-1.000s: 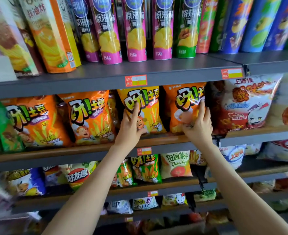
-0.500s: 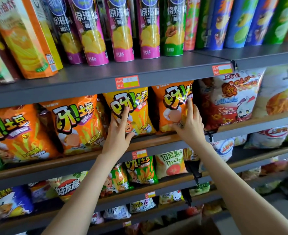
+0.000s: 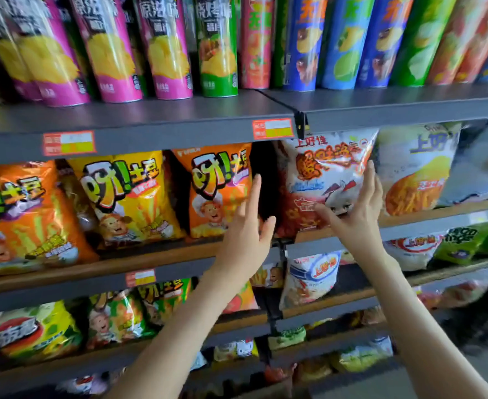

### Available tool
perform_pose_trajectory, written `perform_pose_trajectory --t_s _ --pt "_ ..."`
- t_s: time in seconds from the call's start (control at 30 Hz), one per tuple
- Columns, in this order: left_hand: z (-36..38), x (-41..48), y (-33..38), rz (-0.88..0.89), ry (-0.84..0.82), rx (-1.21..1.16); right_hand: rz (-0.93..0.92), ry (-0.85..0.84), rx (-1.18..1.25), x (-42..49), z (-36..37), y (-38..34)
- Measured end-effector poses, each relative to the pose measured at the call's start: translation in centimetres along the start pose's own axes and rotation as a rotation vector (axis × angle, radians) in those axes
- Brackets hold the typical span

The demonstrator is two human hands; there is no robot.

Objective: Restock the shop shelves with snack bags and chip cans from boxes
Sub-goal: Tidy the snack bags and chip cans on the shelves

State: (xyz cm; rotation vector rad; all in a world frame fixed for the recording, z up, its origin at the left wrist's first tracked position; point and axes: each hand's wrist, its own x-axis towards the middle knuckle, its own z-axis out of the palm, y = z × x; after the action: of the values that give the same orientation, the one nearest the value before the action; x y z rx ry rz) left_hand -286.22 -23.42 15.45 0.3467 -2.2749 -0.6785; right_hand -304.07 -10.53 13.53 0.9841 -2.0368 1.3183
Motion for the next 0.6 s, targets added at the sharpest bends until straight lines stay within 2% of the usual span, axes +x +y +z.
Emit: perform_pose_trajectory --t_s 0.1,0.33,0.47,0.53,0.6 --pt "3.4 2.6 2.4 -0.080 0.047 0.031 -0.125 -0.198 0.082 1.2 -0.1 2.7" --pt "9.1 4.7 5.1 -0.235 0.135 0.069 -0.240 -0.301 0.109 3.5 0.0 5.1" --pt "10.0 4.6 5.9 -0.247 0.183 0.105 -0.215 -0.367 0.155 3.7 -0.8 5.4" --pt "10.5 4.5 6.4 -0.204 0.242 0.190 -0.231 -0.347 0.141 3.7 -2.0 5.5" --pt "11.5 4.1 7.0 -0.113 0.340 0.353 -0.263 -0.213 0.081 3.6 -3.9 6.1"
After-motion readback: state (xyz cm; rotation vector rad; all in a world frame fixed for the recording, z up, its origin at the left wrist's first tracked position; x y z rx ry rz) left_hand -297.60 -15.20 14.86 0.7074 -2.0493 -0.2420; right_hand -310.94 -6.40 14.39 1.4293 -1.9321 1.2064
